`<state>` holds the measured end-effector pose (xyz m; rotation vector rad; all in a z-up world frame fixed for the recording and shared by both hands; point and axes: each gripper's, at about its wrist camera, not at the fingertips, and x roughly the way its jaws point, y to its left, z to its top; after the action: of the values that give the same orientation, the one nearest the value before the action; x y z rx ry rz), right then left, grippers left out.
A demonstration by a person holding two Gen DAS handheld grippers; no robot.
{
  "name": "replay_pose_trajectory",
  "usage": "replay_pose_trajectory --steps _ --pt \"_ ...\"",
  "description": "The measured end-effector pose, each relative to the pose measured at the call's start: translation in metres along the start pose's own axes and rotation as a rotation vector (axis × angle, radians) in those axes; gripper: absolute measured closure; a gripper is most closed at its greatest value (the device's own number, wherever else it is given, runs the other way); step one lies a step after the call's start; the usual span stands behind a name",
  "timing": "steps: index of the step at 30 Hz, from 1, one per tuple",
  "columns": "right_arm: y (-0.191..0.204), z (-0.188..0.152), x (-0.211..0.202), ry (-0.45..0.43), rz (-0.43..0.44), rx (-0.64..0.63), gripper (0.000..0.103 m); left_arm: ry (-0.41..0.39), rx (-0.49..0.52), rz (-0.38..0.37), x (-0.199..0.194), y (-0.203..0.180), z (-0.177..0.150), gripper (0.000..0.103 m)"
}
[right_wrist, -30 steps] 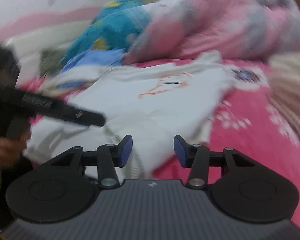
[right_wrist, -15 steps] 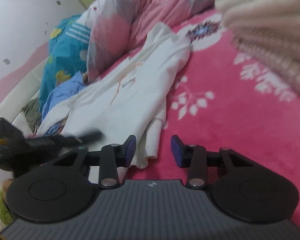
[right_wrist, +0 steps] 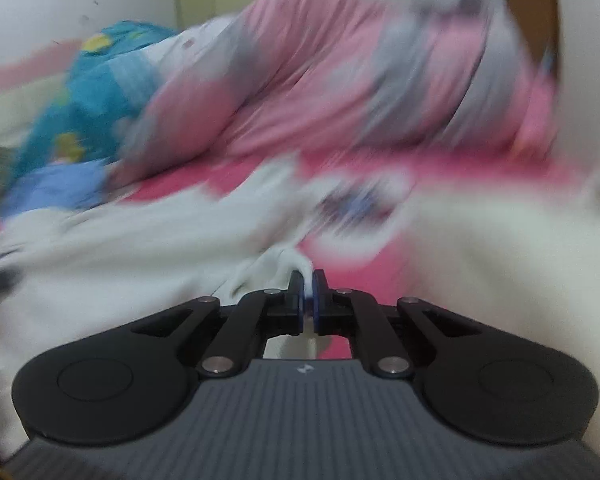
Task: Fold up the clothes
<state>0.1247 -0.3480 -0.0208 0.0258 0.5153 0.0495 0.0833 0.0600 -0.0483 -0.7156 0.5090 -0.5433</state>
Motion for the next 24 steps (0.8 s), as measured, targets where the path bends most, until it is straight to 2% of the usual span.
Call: replay_pose_trajectory --steps 5,7,12,15,16,19,20,23,24 --pt "-0.043 0.105 0.040 -0.076 -0.271 -0.217 0.101 0.038 0.009 -0.033 0.011 -0.006 -0.006 0.095" --pt "-0.062 0.135 0.061 -0.097 -0.371 -0.257 0.101 0.064 0.017 -0.037 0.021 -0.007 -0.010 0.095" --pt "-0.135 0.203 0.110 -0.103 -0.566 -0.183 0.101 0.162 0.012 -0.035 0.053 -0.006 -0.022 0.095" --pt "-0.176 0.214 0.145 -0.072 -0.620 -0.081 0.098 0.236 0.000 -0.036 0.075 -0.003 -0.034 0.095" --pt "-0.191 0.211 0.161 -0.023 -0.622 -0.035 0.096 0.258 -0.003 -0.036 0.081 -0.002 -0.038 0.095" --pt "-0.218 0.189 0.204 0.224 -0.656 0.013 0.085 0.304 -0.002 -0.046 0.091 -0.001 -0.044 0.094" --pt "-0.217 0.182 0.206 0.245 -0.667 -0.009 0.078 0.312 -0.002 -0.052 0.092 0.000 -0.045 0.094" --pt "-0.204 0.181 0.175 0.160 -0.632 -0.063 0.056 0.325 -0.016 -0.074 0.093 0.002 -0.046 0.094" --pt "-0.199 0.186 0.161 0.115 -0.614 -0.072 0.056 0.327 -0.026 -0.080 0.093 0.003 -0.046 0.094"
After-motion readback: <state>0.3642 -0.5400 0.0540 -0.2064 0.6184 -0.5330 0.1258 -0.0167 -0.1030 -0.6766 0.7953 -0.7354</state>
